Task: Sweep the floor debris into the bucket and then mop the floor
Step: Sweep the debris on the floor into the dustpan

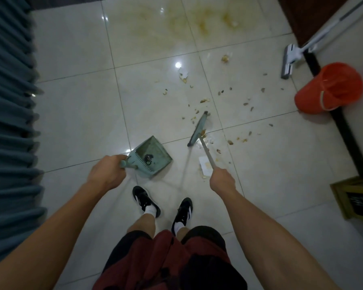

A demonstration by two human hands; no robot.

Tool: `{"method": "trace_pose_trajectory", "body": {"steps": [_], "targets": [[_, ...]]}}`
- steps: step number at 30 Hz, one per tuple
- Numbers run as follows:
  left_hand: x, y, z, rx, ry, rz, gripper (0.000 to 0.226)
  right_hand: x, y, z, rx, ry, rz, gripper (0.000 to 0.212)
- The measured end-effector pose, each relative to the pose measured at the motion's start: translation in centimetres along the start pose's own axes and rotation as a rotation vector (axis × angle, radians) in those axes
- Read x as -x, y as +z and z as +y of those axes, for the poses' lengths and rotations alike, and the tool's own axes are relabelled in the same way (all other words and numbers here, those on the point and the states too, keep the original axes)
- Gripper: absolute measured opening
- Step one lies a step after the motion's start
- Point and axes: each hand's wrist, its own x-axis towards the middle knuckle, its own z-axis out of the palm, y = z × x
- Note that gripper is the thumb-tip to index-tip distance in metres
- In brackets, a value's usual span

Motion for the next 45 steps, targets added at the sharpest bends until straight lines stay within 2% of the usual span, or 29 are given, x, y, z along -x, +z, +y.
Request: {"method": "trace_pose_trajectory", "body": {"steps": [5,8,14,20,26,33,40,45], "targets": [[-2.7,-2.3,-0.8,0.027,0.060,-0.004,0.043,0.9,-1.4,-3.4,-0.057,-0.013,0.045,0.032],[-4.1,-4.7,-2.5,0.063,0.060,0.006,0.031,0.8,-2.7,-6.3,-0.087,-0.026,0.070,0.029],[-6.8,-9.4,-7.0,0.123,0.052,0.029,0.032,-0.2,-5.9,-13.7,-0.017,-0.040,0.050,0.030],[-10.8,-12.7,-9.9,0.085,0.053,0.063,0.028,-2.7,-8.5,-21.3,-0.026,-0.075,0.050,0.031],[-17.0,-15.6,-10.9,0.052,0.011,0.078,0.039,-8.4,-11.2,-27.8,-0.049,-0.164,0.029,0.023],[-27.0,-20.2,-9.2,0.036,-0.092,0.043,0.030,-19.6,-16.9,-35.0,-0.124,-0.257,-0.057,0.026],[-35.8,-24.8,-6.7,0.045,-0.181,-0.012,0.029,-28.8,-24.0,-41.4,-0.184,-0.265,-0.152,0.034],[-40.0,-27.3,-5.7,0.035,-0.182,-0.051,0.027,-31.1,-26.8,-42.2,-0.136,-0.207,-0.162,0.030]]}}
